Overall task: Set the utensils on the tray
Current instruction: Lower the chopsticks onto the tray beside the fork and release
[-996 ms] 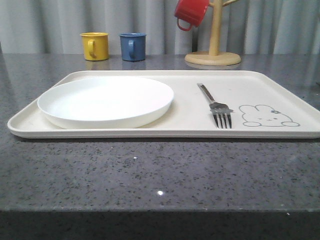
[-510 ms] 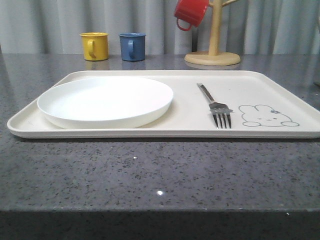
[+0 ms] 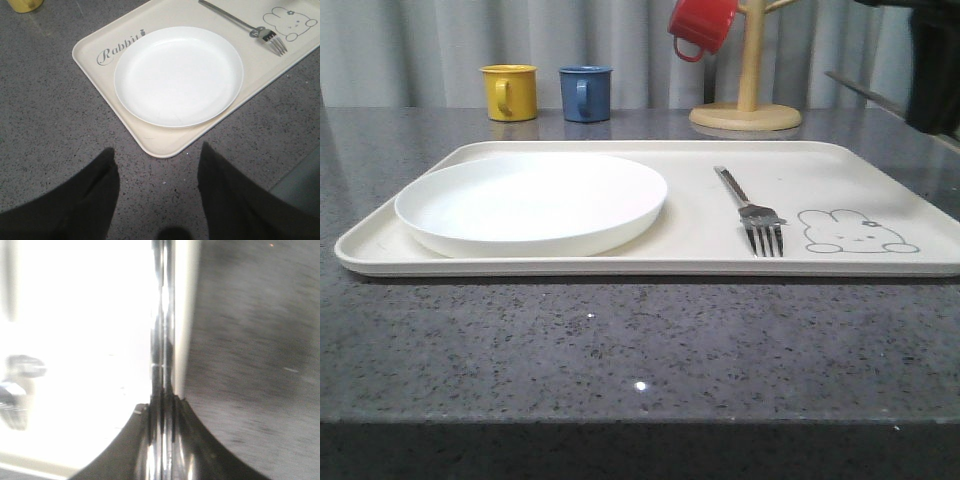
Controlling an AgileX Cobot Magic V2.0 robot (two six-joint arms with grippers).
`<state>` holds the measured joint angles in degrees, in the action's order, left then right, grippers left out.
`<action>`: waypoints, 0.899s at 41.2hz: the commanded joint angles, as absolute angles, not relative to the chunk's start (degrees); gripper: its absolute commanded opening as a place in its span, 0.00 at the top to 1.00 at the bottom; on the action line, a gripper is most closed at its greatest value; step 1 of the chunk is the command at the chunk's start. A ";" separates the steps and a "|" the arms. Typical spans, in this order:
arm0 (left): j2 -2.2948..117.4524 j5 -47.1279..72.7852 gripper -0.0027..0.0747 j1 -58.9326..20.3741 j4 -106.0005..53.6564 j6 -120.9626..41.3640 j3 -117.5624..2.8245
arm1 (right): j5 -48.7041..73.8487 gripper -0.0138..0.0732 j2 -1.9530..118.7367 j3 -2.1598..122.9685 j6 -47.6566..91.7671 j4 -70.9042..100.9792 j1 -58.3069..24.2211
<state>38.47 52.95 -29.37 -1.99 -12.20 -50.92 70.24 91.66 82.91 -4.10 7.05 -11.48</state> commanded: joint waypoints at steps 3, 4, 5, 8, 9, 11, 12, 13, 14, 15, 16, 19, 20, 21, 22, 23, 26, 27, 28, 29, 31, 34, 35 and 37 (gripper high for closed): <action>38.39 48.88 0.52 -29.21 -2.32 -11.67 -52.41 | 69.50 0.82 90.47 85.18 -10.35 8.57 -15.71; 38.39 48.88 0.52 -29.21 -2.32 -11.67 -52.41 | 69.18 0.82 90.85 85.18 -11.58 8.63 -15.97; 38.39 48.88 0.52 -29.21 -2.32 -11.67 -52.41 | 68.83 0.82 91.35 85.18 -12.65 8.62 -16.30; 38.39 48.88 0.52 -29.21 -2.32 -11.67 -52.41 | 68.01 0.82 92.79 85.18 -14.72 8.76 -16.89; 38.39 48.88 0.52 -29.21 -2.32 -11.67 -52.41 | 67.72 0.82 93.24 85.18 -15.19 8.90 -16.96; 38.39 48.88 0.52 -29.21 -2.32 -11.67 -52.41 | 67.34 0.82 94.35 85.18 -15.19 9.28 -17.49; 38.39 48.88 0.52 -29.21 -2.32 -11.67 -52.41 | 67.12 0.82 94.85 85.18 -15.19 9.28 -17.66; 38.39 48.88 0.52 -29.21 -2.32 -11.67 -52.41 | 67.04 0.82 95.43 85.18 -15.19 9.34 -17.88; 38.39 48.88 0.52 -29.21 -2.32 -11.67 -52.41 | 66.99 0.82 95.92 85.18 -15.19 9.35 -18.04; 38.39 48.88 0.52 -29.21 -2.32 -11.67 -52.41 | 66.99 0.82 96.30 85.18 -15.24 9.50 -18.11; 38.39 48.88 0.52 -29.21 -2.32 -11.67 -52.41 | 66.99 0.82 96.76 85.18 -15.46 9.69 -18.11; 38.39 48.88 0.52 -29.21 -2.32 -11.67 -52.41 | 66.91 0.82 98.05 85.18 -16.17 11.18 -18.11; 38.39 48.88 0.52 -29.21 -2.32 -11.67 -52.41 | 66.91 0.82 98.54 85.18 -16.16 11.80 -18.11; 38.39 48.88 0.52 -29.21 -2.32 -11.67 -52.41 | 67.05 0.82 98.90 85.18 -16.16 12.13 -18.11; 38.39 48.88 0.52 -29.21 -2.32 -11.67 -52.41 | 67.06 0.82 99.18 85.18 -16.23 12.52 -18.11; 38.39 48.88 0.52 -29.21 -2.32 -11.67 -52.41 | 67.23 0.82 99.56 85.18 -16.28 13.08 -18.16; 38.39 48.88 0.52 -29.21 -2.32 -11.67 -52.41 | 67.47 0.79 99.84 85.18 -16.28 13.88 -18.16; 38.39 48.88 0.52 -29.21 -2.32 -11.67 -52.41 | 67.47 0.77 99.84 85.18 -16.28 13.88 -18.16; 38.39 48.88 0.52 -29.21 -2.32 -11.67 -52.41 | 67.64 0.75 99.84 85.18 -16.28 13.88 -18.16; 38.39 48.88 0.52 -29.21 -2.32 -11.67 -52.41 | 67.73 0.71 99.68 85.18 -16.28 13.88 -18.16; 38.39 48.88 0.52 -29.21 -2.32 -11.67 -52.41 | 67.73 0.65 99.44 85.18 -16.23 13.88 -18.16; 38.39 48.88 0.52 -29.21 -2.32 -11.67 -52.41 | 67.74 0.52 98.98 85.18 -16.18 13.67 -18.16; 38.39 48.88 0.52 -29.21 -2.32 -11.67 -52.41 | 67.74 0.49 98.71 85.18 -16.18 13.37 -18.16; 38.39 48.88 0.52 -29.21 -2.32 -11.67 -52.41 | 67.74 0.45 98.09 85.18 -15.99 12.80 -18.16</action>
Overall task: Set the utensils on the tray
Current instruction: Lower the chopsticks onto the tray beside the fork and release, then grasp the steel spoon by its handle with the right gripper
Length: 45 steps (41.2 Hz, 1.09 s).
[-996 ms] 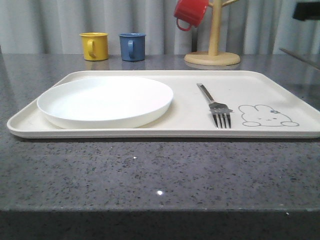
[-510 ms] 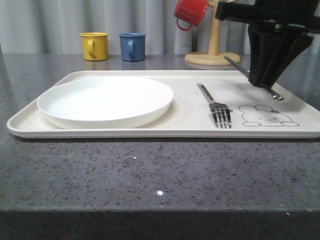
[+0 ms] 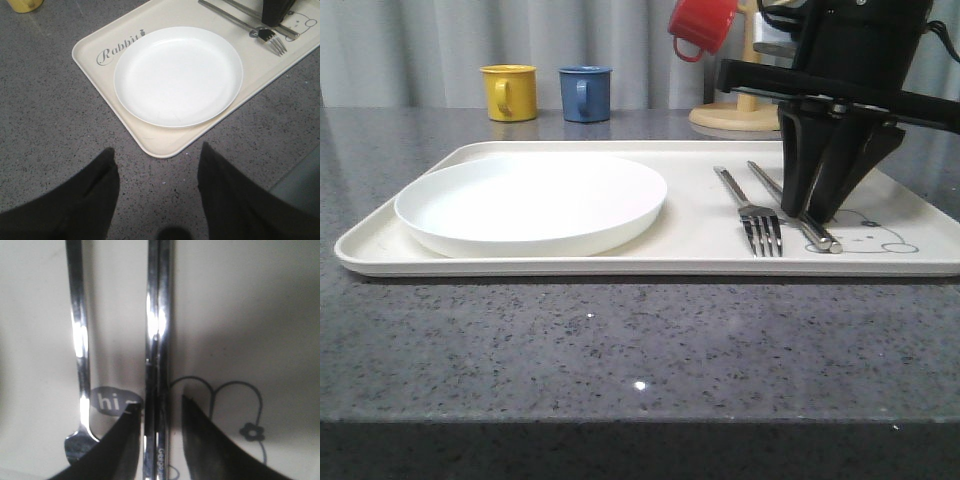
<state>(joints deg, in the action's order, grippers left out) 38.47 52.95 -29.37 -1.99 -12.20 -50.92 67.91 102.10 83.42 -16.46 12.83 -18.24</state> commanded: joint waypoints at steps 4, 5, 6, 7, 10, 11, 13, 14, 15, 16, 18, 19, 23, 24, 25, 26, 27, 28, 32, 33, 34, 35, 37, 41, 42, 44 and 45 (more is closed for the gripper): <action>38.39 48.88 0.52 -29.21 -2.32 -11.67 -52.41 | 69.19 0.44 95.78 85.25 -13.99 11.65 -18.16; 38.39 48.88 0.52 -29.21 -2.32 -11.67 -52.41 | 69.73 0.44 94.73 85.25 -13.36 11.02 -18.16; 38.39 48.88 0.52 -29.21 -2.32 -11.67 -52.41 | 70.39 0.44 93.82 85.25 -12.46 10.10 -18.16; 38.39 48.88 0.52 -29.21 -2.32 -11.67 -52.41 | 70.76 0.44 92.49 85.25 -11.91 9.25 -18.16; 38.39 48.88 0.52 -29.21 -2.32 -11.67 -52.41 | 70.98 0.44 88.68 85.25 -10.87 5.69 -18.16; 38.39 48.88 0.52 -29.21 -2.32 -11.67 -52.41 | 70.92 0.44 87.47 85.25 -10.66 4.09 -18.07; 38.39 48.88 0.52 -29.21 -2.32 -11.67 -52.41 | 71.00 0.44 84.76 85.25 -10.46 1.65 -17.58; 38.39 48.88 0.52 -29.21 -2.32 -11.67 -52.41 | 71.17 0.44 83.64 85.17 -10.38 0.50 -17.27; 38.39 48.88 0.52 -29.21 -2.32 -11.67 -52.41 | 71.56 0.44 82.61 85.03 -10.32 -0.97 -16.82; 38.39 48.88 0.52 -29.21 -2.32 -11.67 -52.41 | 71.99 0.44 81.67 84.98 -10.32 -1.65 -16.19; 38.39 48.88 0.52 -29.21 -2.32 -11.67 -52.41 | 73.50 0.44 79.82 84.51 -9.94 -3.75 -14.09; 38.39 48.88 0.52 -29.21 -2.32 -11.67 -52.41 | 74.31 0.44 79.10 84.34 -9.64 -4.32 -12.54; 38.39 48.88 0.52 -29.21 -2.32 -11.67 -52.41 | 76.50 0.47 77.99 82.76 -6.15 -5.04 -5.53; 38.39 48.88 0.52 -29.21 -2.32 -11.67 -52.41 | 76.61 0.47 77.95 82.38 -5.40 -4.85 -3.89; 38.39 48.88 0.52 -29.21 -2.32 -11.67 -52.41 | 76.61 0.48 78.01 81.73 -4.61 -4.53 -1.68; 38.39 48.88 0.52 -29.21 -2.32 -11.67 -52.41 | 76.51 0.48 78.16 81.22 -3.69 -4.14 -0.04; 38.39 48.88 0.52 -29.21 -2.32 -11.67 -52.41 | 76.51 0.49 78.33 80.72 -2.93 -3.73 1.60; 38.39 48.88 0.52 -29.21 -2.32 -11.67 -52.41 | 76.29 0.49 78.57 80.04 -2.07 -3.19 3.66; 38.39 48.88 0.52 -29.21 -2.32 -11.67 -52.41 | 75.40 0.51 79.96 78.19 0.00 -3.04 9.12; 38.39 48.88 0.52 -29.21 -2.32 -11.67 -52.41 | 75.18 0.51 80.55 77.84 0.58 -3.04 10.38; 38.39 48.88 0.52 -29.21 -2.32 -11.67 -52.41 | 75.05 0.51 80.89 77.76 0.80 -3.04 11.17; 38.39 48.88 0.52 -29.21 -2.32 -11.67 -52.41 | 75.05 0.51 81.64 77.76 0.88 -3.04 11.89; 38.39 48.88 0.52 -29.21 -2.32 -11.67 -52.41 | 74.68 0.51 82.83 77.76 1.04 -3.04 13.14; 38.39 48.88 0.52 -29.21 -2.32 -11.67 -52.41 | 72.64 0.51 85.81 77.76 3.57 -3.16 13.89; 38.39 48.88 0.52 -29.21 -2.32 -11.67 -52.41 | 72.26 0.51 86.63 77.76 4.29 -3.15 14.00; 38.39 48.88 0.52 -29.21 -2.32 -11.67 -52.41 | 71.39 0.51 87.91 77.84 6.53 -3.46 14.00; 38.39 48.88 0.52 -29.21 -2.32 -11.67 -52.41 | 71.31 0.51 88.79 78.11 7.11 -3.96 14.00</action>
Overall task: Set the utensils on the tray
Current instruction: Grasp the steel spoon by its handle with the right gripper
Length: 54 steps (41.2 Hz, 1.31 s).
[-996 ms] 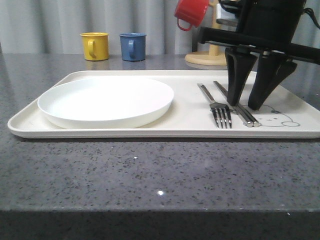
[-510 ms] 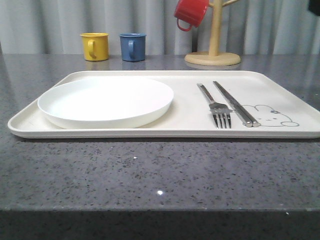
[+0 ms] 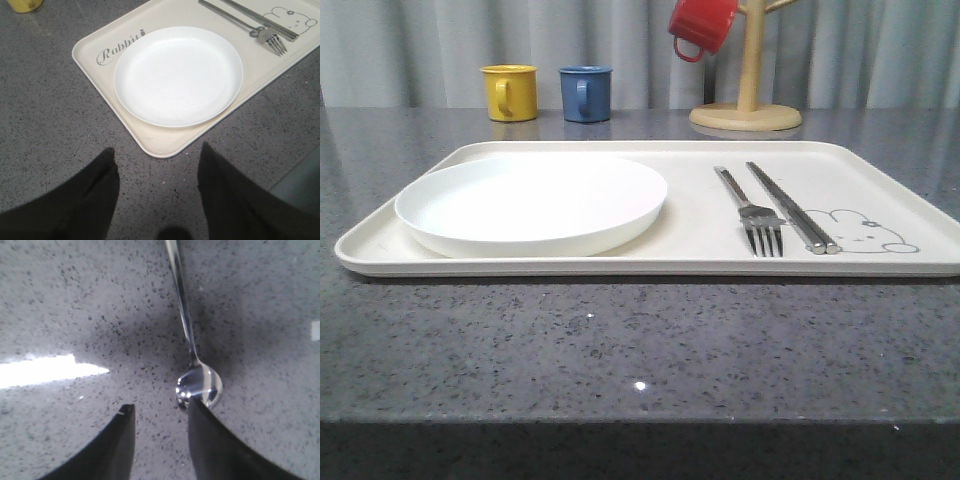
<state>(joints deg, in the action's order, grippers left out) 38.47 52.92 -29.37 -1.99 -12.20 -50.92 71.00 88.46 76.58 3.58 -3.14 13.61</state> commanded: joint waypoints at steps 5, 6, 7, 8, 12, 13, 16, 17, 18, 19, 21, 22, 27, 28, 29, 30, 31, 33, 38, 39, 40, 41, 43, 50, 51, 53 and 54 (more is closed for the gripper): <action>38.39 48.88 0.52 -29.21 -2.32 -11.67 -52.41 | 71.85 0.51 92.30 80.42 7.81 -7.72 14.12; 38.39 48.88 0.52 -29.21 -2.32 -11.67 -52.41 | 71.99 0.51 92.84 80.90 7.81 -8.29 14.18; 38.39 48.88 0.52 -29.21 -2.32 -11.67 -52.41 | 72.10 0.51 93.26 81.63 7.81 -9.11 14.25; 38.39 48.88 0.52 -29.21 -2.32 -11.67 -52.41 | 72.26 0.51 93.84 82.13 7.81 -9.52 14.38; 38.39 48.88 0.52 -29.21 -2.32 -11.67 -52.41 | 72.13 0.51 94.97 84.05 7.86 -9.80 14.85; 38.39 48.88 0.52 -29.21 -2.32 -11.67 -52.41 | 72.06 0.51 95.18 84.51 7.94 -9.80 14.99; 38.39 48.88 0.52 -29.21 -2.32 -11.67 -52.41 | 72.07 0.51 96.08 85.72 8.13 -9.80 15.50; 38.39 48.88 0.52 -29.21 -2.32 -11.67 -52.41 | 72.12 0.51 96.34 85.91 8.13 -9.72 15.68; 38.39 48.88 0.52 -29.21 -2.32 -11.67 -52.41 | 72.25 0.51 96.72 86.27 8.31 -9.47 15.95; 38.39 48.88 0.52 -29.21 -2.32 -11.67 -52.41 | 72.55 0.51 97.12 86.57 8.63 -9.11 15.98; 38.39 48.88 0.52 -29.21 -2.32 -11.67 -52.41 | 73.20 0.51 97.85 86.89 9.71 -8.68 16.04; 38.39 48.88 0.52 -29.21 -2.32 -11.67 -52.41 | 73.51 0.51 98.34 87.00 10.58 -8.41 16.04; 38.39 48.88 0.52 -29.21 -2.32 -11.67 -52.41 | 73.66 0.51 99.97 87.56 11.18 -7.72 16.17; 38.39 48.88 0.52 -29.21 -2.32 -11.67 -52.41 | 73.82 0.51 100.22 87.56 11.32 -7.71 16.34; 38.39 48.88 0.52 -29.21 -2.32 -11.67 -52.41 | 73.97 0.51 100.41 87.56 11.46 -7.59 16.42; 38.39 48.88 0.52 -29.21 -2.32 -11.67 -52.41 | 74.10 0.51 100.53 87.56 11.46 -7.34 16.57; 38.39 48.88 0.52 -29.21 -2.32 -11.67 -52.41 | 74.23 0.51 100.72 87.56 11.46 -7.13 16.73; 38.39 48.88 0.52 -29.21 -2.32 -11.67 -52.41 | 74.36 0.51 100.78 87.56 11.46 -6.13 17.15; 38.39 48.88 0.52 -29.21 -2.32 -11.67 -52.41 | 74.23 0.51 100.78 87.56 12.62 -3.38 18.41; 38.39 48.88 0.52 -29.21 -2.32 -11.67 -52.41 | 74.35 0.51 100.78 87.56 12.95 -2.92 18.57; 38.39 48.88 0.52 -29.21 -2.32 -11.67 -52.41 | 74.35 0.51 100.78 87.56 13.12 -2.40 18.84; 38.39 48.88 0.52 -29.21 -2.32 -11.67 -52.41 | 74.23 0.51 100.78 87.56 13.24 -1.86 19.03; 38.39 48.88 0.52 -29.21 -2.32 -11.67 -52.41 | 74.10 0.51 100.83 87.56 13.71 -0.38 19.35; 38.39 48.88 0.52 -29.21 -2.32 -11.67 -52.41 | 73.69 0.51 101.08 87.56 14.45 0.64 19.48; 38.39 48.88 0.52 -29.21 -2.32 -11.67 -52.41 | 73.69 0.51 101.27 87.56 14.45 0.63 19.48; 38.39 48.88 0.52 -29.21 -2.32 -11.67 -52.41 | 73.77 0.51 101.79 87.56 14.45 0.92 19.48; 38.39 48.88 0.52 -29.21 -2.32 -11.67 -52.41 | 73.76 0.51 102.13 87.56 14.45 1.05 19.48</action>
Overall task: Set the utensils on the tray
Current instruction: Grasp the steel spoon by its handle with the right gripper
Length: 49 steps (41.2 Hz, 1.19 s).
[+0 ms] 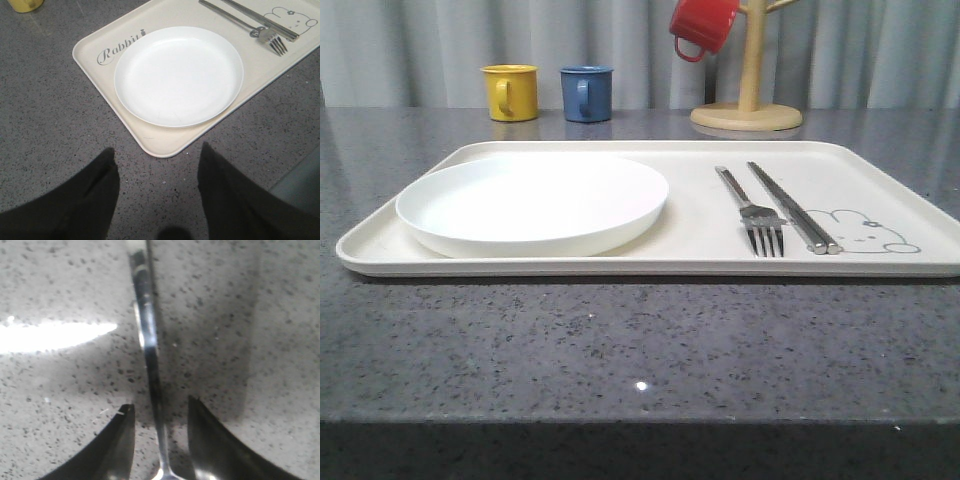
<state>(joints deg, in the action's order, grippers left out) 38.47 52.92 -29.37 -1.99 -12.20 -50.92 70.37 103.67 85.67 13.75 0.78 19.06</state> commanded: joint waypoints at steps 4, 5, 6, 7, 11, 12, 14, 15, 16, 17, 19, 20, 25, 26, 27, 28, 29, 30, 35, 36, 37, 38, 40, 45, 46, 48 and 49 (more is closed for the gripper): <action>38.39 48.88 0.52 -29.21 -2.32 -11.67 -52.41 | 73.70 0.51 102.78 87.56 14.45 1.05 19.48; 38.39 48.88 0.52 -29.21 -2.32 -11.67 -52.41 | 73.70 0.51 102.84 87.56 14.45 1.05 19.48; 38.39 48.88 0.52 -29.21 -2.32 -11.67 -52.41 | 73.70 0.51 102.84 87.56 14.45 1.05 19.48; 38.39 48.88 0.52 -29.21 -2.32 -11.67 -52.41 | 73.64 0.51 102.84 87.56 14.45 0.96 19.48; 38.39 48.88 0.52 -29.21 -2.32 -11.67 -52.41 | 74.05 0.56 102.84 87.56 14.45 0.65 19.48; 38.39 48.88 0.52 -29.21 -2.32 -11.67 -52.41 | 74.16 0.59 102.84 87.56 14.45 0.65 19.48; 38.39 48.88 0.52 -29.21 -2.32 -11.67 -52.41 | 74.27 0.67 102.84 87.56 14.45 0.65 19.48; 38.39 48.88 0.52 -29.21 -2.32 -11.67 -52.41 | 74.34 0.70 102.84 87.56 14.45 0.65 19.48; 38.39 48.88 0.52 -29.21 -2.32 -11.67 -52.41 | 74.48 0.74 102.84 87.56 14.45 0.65 19.48; 38.39 48.88 0.52 -29.21 -2.32 -11.67 -52.41 | 74.64 0.76 102.84 87.56 14.45 0.65 19.48; 38.39 48.88 0.52 -29.21 -2.32 -11.67 -52.41 | 74.81 0.79 102.84 87.56 14.45 0.65 19.48; 38.39 48.88 0.52 -29.21 -2.32 -11.67 -52.41 | 74.88 0.80 102.84 87.56 14.45 0.65 19.48; 38.39 48.88 0.52 -29.21 -2.32 -11.67 -52.41 | 75.53 0.80 102.72 87.56 14.45 0.91 19.48; 38.39 48.88 0.52 -29.21 -2.32 -11.67 -52.41 | 75.77 0.80 102.64 87.56 14.45 1.17 19.48; 38.39 48.88 0.52 -29.21 -2.32 -11.67 -52.41 | 75.94 0.80 102.42 87.56 14.33 1.36 19.48; 38.39 48.88 0.52 -29.21 -2.32 -11.67 -52.41 | 76.01 0.80 102.22 87.56 14.33 1.65 19.48; 38.39 48.88 0.52 -29.21 -2.32 -11.67 -52.41 | 76.01 0.80 101.87 87.56 14.17 2.23 19.48; 38.39 48.88 0.52 -29.21 -2.32 -11.67 -52.41 | 76.01 0.80 101.42 87.56 14.05 2.67 19.34; 38.39 48.88 0.52 -29.21 -2.32 -11.67 -52.41 | 75.76 0.80 98.74 87.56 12.66 5.41 18.24; 38.39 48.88 0.52 -29.21 -2.32 -11.67 -52.41 | 75.83 0.80 97.93 87.56 12.38 6.08 17.82; 38.39 48.88 0.52 -29.21 -2.32 -11.67 -52.41 | 75.83 0.80 97.33 87.56 12.24 6.52 17.26; 38.39 48.88 0.52 -29.21 -2.32 -11.67 -52.41 | 75.99 0.80 96.69 87.56 11.97 7.27 16.34; 38.39 48.88 0.52 -29.21 -2.32 -11.67 -52.41 | 76.30 0.80 95.24 87.56 11.61 8.25 14.62; 38.39 48.88 0.52 -29.21 -2.32 -11.67 -52.41 | 77.03 0.80 91.97 87.29 9.10 9.03 7.50; 38.39 48.88 0.52 -29.21 -2.32 -11.67 -52.41 | 77.03 0.80 91.44 87.22 8.59 9.03 6.01; 38.39 48.88 0.52 -29.21 -2.32 -11.67 -52.41 | 77.03 0.80 90.69 87.21 6.91 9.03 2.89; 38.39 48.88 0.52 -29.21 -2.32 -11.67 -52.41 | 77.03 0.80 90.19 87.21 6.34 9.03 0.83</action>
<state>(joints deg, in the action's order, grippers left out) 38.47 52.92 -29.37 -1.99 -12.20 -50.92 70.33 94.45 85.98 8.37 7.86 5.47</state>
